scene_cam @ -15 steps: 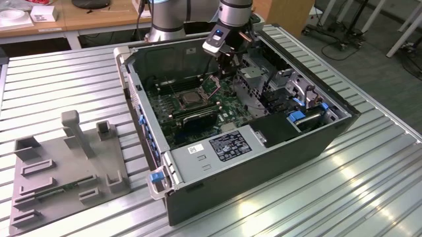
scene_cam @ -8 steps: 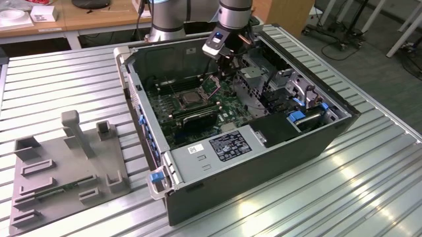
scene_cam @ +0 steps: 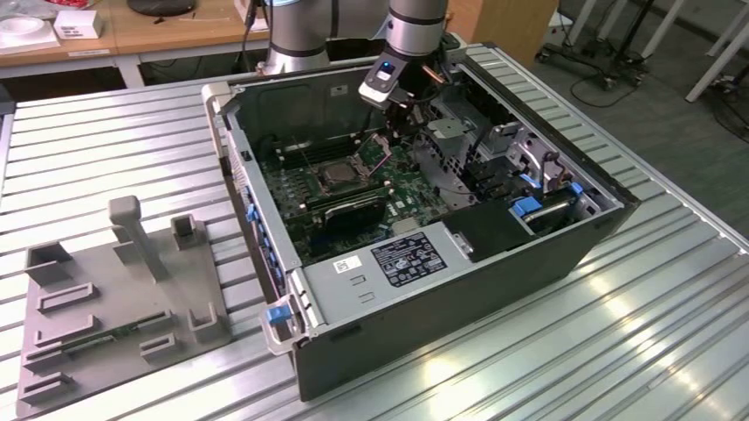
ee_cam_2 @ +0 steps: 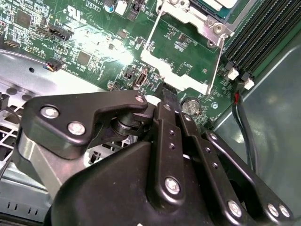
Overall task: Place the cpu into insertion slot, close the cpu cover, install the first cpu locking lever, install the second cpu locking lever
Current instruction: 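Close the cpu cover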
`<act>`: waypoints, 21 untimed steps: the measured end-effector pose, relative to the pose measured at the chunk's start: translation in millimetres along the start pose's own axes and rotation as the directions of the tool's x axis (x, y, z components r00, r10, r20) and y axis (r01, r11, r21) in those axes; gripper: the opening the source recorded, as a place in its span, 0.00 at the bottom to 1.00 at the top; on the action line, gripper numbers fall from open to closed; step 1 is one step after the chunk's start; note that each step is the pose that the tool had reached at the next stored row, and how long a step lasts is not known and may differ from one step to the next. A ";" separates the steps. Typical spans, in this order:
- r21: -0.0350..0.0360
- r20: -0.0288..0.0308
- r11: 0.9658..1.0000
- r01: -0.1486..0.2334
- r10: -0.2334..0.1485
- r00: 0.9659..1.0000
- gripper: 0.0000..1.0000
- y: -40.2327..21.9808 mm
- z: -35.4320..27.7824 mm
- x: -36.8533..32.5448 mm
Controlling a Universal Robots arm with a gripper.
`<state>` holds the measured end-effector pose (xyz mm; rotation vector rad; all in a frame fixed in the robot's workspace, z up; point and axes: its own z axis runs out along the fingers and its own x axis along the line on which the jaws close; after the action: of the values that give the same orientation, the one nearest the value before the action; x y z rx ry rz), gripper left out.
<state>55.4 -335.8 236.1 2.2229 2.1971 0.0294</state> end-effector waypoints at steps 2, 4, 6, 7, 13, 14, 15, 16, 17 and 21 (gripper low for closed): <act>0.000 0.000 1.000 0.000 0.000 1.000 0.11 0.0 0.0 0.0; 0.000 0.000 1.000 0.000 0.000 1.000 0.11 0.0 0.1 0.0; 0.000 0.000 1.000 0.000 0.000 1.000 0.11 -0.1 0.3 0.4; 0.000 0.000 1.000 0.000 0.000 1.000 0.11 -0.4 0.3 0.7; -0.003 0.002 1.000 0.000 0.000 1.000 0.11 -4.9 0.7 2.5; -0.003 0.002 1.000 0.000 0.000 1.000 0.11 -6.0 0.8 2.6; -0.004 0.003 1.000 0.000 0.000 1.000 0.11 -7.5 0.9 2.9; -0.004 0.003 1.000 0.000 0.000 1.000 0.11 -9.0 0.9 3.1; -0.005 0.003 1.000 0.000 0.000 1.000 0.11 -10.6 1.1 3.4; -0.008 0.003 1.000 0.000 0.000 1.000 0.11 -18.9 1.7 5.3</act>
<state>36.6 -330.2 234.0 2.2171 2.1913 0.0344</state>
